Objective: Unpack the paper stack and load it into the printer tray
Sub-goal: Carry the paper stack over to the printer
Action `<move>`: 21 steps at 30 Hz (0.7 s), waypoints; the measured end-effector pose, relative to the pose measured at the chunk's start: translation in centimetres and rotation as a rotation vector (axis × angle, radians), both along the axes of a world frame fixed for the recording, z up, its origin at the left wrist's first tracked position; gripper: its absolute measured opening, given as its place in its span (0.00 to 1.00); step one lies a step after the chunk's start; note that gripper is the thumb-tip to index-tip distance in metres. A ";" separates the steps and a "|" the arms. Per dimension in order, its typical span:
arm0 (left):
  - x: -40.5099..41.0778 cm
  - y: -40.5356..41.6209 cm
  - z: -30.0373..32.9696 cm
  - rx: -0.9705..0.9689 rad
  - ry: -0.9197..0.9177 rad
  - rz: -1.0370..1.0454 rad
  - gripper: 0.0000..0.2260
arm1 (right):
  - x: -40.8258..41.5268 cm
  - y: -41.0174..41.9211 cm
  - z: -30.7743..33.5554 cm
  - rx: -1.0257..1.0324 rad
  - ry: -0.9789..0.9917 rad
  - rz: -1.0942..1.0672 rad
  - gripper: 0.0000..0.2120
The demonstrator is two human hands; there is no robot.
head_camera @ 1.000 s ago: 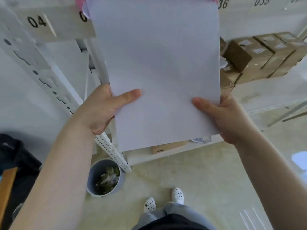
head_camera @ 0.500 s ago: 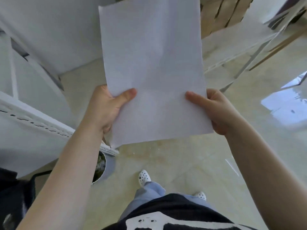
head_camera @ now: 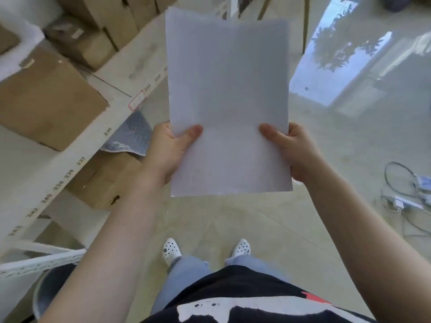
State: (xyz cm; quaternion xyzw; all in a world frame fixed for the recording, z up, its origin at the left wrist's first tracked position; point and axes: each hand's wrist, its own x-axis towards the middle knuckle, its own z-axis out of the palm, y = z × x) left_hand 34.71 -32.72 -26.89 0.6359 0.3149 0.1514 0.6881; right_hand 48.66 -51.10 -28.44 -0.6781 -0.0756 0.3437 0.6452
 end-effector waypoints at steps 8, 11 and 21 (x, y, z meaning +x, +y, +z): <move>16.9 -9.2 -1.9 -0.068 0.003 -0.324 0.04 | 9.7 -12.2 -0.7 -0.004 0.015 -0.335 0.04; 22.9 -11.7 -2.9 -0.080 0.022 -0.402 0.10 | 13.6 -15.4 -1.4 -0.043 0.003 -0.449 0.05; 45.6 -15.3 -6.3 -0.086 0.084 -0.600 0.02 | 31.5 -19.5 -3.7 -0.126 0.028 -0.646 0.04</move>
